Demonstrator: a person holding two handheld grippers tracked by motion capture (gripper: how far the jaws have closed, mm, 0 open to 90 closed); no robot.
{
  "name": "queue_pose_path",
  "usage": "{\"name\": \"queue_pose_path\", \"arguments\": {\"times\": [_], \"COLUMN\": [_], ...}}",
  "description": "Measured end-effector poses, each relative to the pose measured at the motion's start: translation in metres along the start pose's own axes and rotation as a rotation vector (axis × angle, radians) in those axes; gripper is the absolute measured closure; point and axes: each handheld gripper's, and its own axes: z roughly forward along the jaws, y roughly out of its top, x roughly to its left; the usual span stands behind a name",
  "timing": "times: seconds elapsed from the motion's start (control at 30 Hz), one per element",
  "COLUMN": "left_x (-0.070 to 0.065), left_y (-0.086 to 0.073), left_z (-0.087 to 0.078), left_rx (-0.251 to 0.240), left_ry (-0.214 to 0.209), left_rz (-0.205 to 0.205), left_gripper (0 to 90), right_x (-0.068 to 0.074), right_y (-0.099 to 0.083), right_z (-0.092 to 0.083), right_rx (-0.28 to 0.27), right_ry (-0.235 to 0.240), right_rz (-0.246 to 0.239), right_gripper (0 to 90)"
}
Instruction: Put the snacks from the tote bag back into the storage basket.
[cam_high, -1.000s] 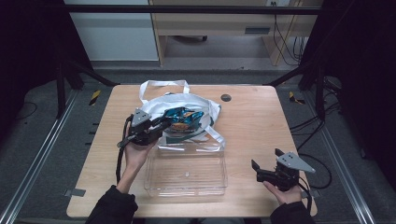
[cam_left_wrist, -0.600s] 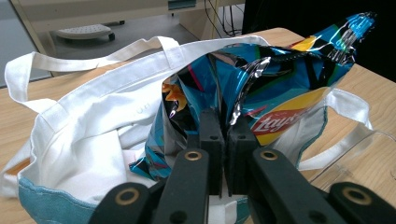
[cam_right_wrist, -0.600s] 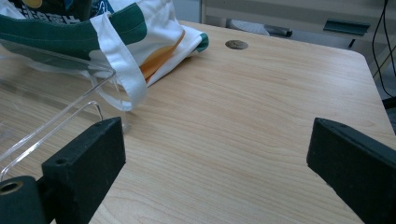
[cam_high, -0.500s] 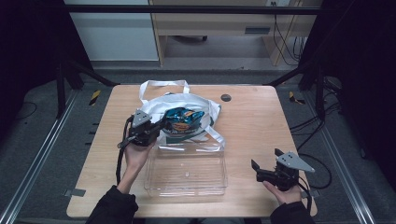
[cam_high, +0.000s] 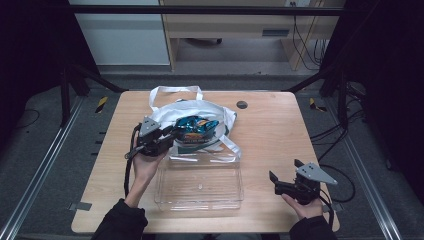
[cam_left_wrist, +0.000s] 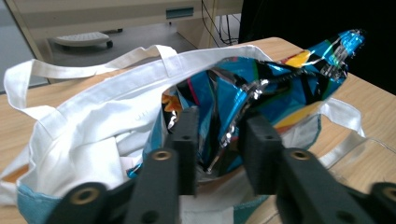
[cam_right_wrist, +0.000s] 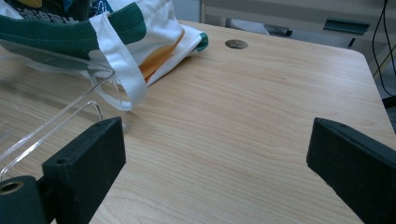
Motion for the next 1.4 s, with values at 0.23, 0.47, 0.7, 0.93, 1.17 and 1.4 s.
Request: {"name": "queue_pose_path", "arguments": {"times": [0.23, 0.47, 0.7, 0.93, 1.17, 1.4], "left_x": [-0.002, 0.000, -0.001, -0.003, -0.005, -0.013], "left_y": [0.004, 0.003, 0.002, 0.005, 0.012, 0.020], "left_z": [0.006, 0.010, 0.009, 0.001, -0.011, -0.021], "left_rx": [-0.012, 0.006, 0.005, -0.042, -0.096, -0.139], "left_ry": [-0.016, -0.028, -0.012, -0.024, -0.033, -0.048], "left_rz": [0.010, -0.004, -0.005, -0.058, -0.090, -0.080], "left_gripper": [66.0, 83.3, 88.0, 88.6, 89.0, 89.0], "right_x": [0.000, 0.000, 0.000, 0.000, 0.000, 0.000], "right_y": [0.000, 0.000, 0.000, 0.000, 0.000, 0.000], "right_z": [0.000, 0.000, 0.000, 0.000, -0.001, -0.001], "right_rx": [0.002, 0.002, 0.002, 0.005, 0.006, 0.004], "right_ry": [0.000, -0.001, -0.002, 0.001, 0.000, -0.001], "right_rz": [0.003, 0.000, 0.000, -0.002, -0.003, -0.005], "right_gripper": [4.9, 4.9, 4.9, 5.0, 5.0, 5.0]}}
